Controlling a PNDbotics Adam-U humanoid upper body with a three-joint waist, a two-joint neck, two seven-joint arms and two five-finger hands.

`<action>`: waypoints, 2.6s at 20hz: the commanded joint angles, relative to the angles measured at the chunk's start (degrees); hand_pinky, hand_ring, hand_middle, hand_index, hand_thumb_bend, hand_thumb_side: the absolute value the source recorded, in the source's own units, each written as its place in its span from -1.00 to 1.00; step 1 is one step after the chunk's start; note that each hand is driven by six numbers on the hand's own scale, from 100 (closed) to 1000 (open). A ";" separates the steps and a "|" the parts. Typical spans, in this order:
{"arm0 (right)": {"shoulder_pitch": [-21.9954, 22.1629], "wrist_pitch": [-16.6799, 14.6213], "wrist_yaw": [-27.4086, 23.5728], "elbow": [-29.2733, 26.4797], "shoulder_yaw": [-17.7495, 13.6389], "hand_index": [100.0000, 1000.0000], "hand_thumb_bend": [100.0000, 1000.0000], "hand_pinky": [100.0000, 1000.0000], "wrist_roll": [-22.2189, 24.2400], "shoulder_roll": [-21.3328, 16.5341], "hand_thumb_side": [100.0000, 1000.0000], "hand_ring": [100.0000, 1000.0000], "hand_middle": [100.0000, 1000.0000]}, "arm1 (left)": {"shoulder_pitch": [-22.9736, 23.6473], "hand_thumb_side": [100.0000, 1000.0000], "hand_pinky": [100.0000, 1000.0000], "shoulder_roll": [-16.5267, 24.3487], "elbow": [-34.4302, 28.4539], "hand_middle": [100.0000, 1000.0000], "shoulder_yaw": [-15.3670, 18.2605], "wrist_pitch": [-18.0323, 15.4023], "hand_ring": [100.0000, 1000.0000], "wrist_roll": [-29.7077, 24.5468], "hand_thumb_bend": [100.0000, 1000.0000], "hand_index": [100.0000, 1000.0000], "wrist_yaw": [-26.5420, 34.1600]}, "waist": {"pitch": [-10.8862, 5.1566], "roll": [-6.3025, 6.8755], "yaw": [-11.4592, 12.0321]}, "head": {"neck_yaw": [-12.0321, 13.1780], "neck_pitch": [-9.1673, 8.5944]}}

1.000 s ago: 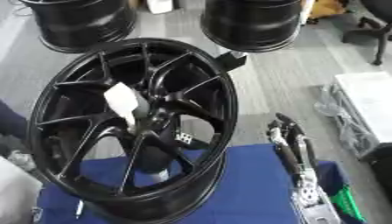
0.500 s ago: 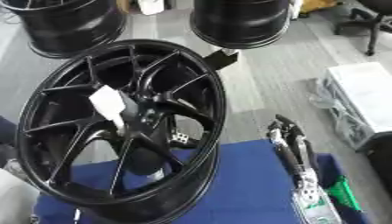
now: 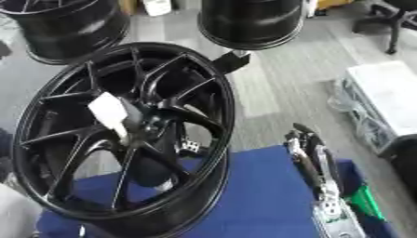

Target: Pull the pin out of the wheel hub.

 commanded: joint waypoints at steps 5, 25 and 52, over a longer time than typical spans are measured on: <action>-0.79 -0.30 0.08 -0.34 0.35 0.69 -1.00 0.26 0.55 -1.05 0.38 0.24 0.21 | -4.47 -0.40 0.55 -5.87 5.82 0.60 -6.89 -19.79 0.49 -19.95 0.26 0.71 -8.39 | -0.91 0.03 -0.42 | 0.41 -0.61; -1.45 -0.42 -0.14 -0.02 0.85 0.69 -1.00 0.26 1.28 -0.81 0.39 0.24 0.21 | -8.60 -0.53 0.54 -18.06 20.78 0.45 -10.77 -19.79 0.42 -19.95 -0.01 0.58 -13.62 | -0.49 -0.10 -1.53 | 0.87 -1.49; -1.64 -0.43 -0.45 0.38 0.77 0.69 -1.00 0.27 1.42 -0.58 0.40 0.24 0.21 | -9.50 -0.62 0.33 -19.04 28.31 -0.55 -6.98 -13.94 -0.16 -19.95 -0.58 -0.17 9.53 | -0.62 -0.33 -1.52 | 0.49 -1.73</action>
